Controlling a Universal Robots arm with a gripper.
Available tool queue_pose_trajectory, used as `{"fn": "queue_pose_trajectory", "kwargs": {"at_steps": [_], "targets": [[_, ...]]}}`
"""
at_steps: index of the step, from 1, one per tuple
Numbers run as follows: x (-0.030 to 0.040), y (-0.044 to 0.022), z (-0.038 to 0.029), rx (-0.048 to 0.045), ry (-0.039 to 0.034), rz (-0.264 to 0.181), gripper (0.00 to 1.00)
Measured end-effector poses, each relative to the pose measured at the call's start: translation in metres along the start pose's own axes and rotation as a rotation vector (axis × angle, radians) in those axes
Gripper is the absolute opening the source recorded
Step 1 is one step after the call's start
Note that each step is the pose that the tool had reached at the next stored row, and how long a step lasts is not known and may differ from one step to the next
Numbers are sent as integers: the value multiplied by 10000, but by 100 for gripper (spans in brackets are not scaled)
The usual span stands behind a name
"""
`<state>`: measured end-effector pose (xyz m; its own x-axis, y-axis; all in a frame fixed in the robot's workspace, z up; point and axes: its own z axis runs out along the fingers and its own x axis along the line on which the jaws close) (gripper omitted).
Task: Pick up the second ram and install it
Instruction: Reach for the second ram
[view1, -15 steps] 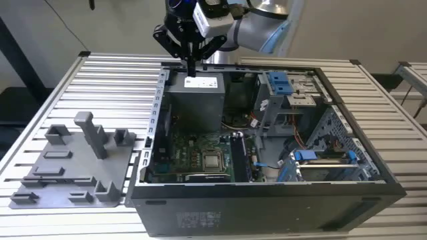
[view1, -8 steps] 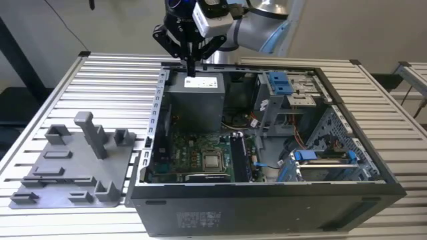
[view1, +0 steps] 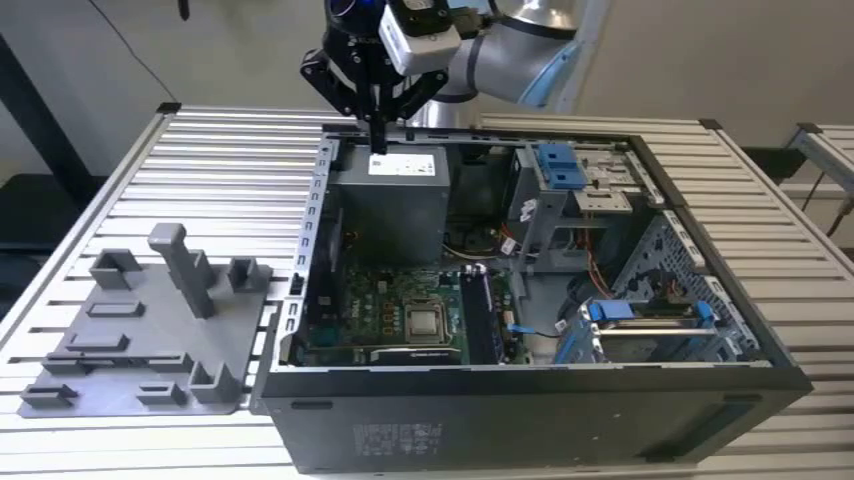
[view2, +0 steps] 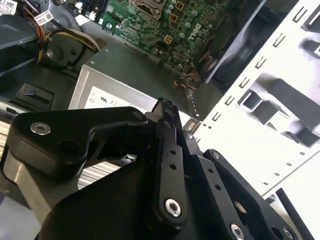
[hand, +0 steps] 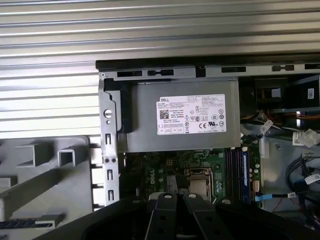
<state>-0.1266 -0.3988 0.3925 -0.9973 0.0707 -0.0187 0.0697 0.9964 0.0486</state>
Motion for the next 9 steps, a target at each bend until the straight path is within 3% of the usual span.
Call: {"fn": "queue_pose_trajectory", "kwargs": {"at_steps": [9], "targets": [[78,-5,1,5,81,3,11]]}}
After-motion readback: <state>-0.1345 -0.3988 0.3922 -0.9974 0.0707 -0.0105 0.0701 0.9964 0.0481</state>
